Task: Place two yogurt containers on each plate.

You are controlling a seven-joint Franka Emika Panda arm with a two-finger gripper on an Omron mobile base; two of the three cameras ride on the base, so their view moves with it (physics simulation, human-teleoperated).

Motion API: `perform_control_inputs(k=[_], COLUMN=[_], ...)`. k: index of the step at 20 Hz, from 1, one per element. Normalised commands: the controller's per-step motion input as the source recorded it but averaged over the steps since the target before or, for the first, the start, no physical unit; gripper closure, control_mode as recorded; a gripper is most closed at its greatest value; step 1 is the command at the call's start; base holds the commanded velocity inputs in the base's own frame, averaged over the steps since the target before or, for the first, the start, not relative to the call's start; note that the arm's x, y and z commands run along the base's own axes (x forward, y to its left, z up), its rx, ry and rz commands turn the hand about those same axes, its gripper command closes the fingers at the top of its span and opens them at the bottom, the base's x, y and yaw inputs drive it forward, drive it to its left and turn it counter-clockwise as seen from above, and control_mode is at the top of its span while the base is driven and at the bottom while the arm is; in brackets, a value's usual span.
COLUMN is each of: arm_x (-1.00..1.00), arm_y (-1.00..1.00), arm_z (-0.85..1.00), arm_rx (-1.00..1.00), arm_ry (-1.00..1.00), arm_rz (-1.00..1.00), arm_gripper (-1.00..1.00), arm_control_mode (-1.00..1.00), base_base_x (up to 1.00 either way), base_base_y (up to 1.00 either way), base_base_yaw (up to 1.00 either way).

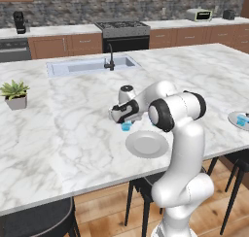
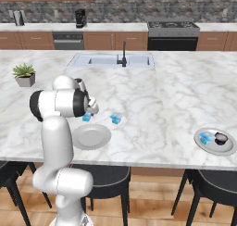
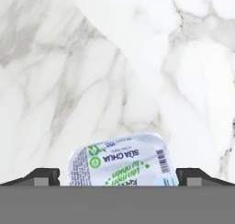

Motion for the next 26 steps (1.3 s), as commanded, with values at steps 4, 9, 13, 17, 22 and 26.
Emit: perform_control_inputs(k=[4, 9, 13, 17, 22, 26], arm_x=[0.03, 0.0, 0.0, -0.06, -0.05, -0.08], arm_y=[0.0, 0.0, 0.0, 0.0, 0.0, 0.0], arm_z=[-0.12, -0.15, -0.18, -0.13, 0.0, -0.02], arm_rx=[0.0, 0.0, 0.0, 0.0, 0.0, 0.0], arm_ry=[0.01, 0.02, 0.01, 0.0, 0.0, -0.01], arm_rz=[0.0, 0.0, 0.0, 0.02, 0.03, 0.03], arm_gripper=[-1.0, -1.0, -1.0, -1.0, -1.0, -1.0], arm_control_mode=[-1.0, -1.0, -1.0, -1.0, -1.0, -1.0], base_base_x=[0.0, 0.0, 0.0, 0.0, 0.0, 0.0], base_base_y=[0.0, 0.0, 0.0, 0.0, 0.0, 0.0], base_base_yaw=[0.0, 0.0, 0.0, 0.0, 0.0, 0.0])
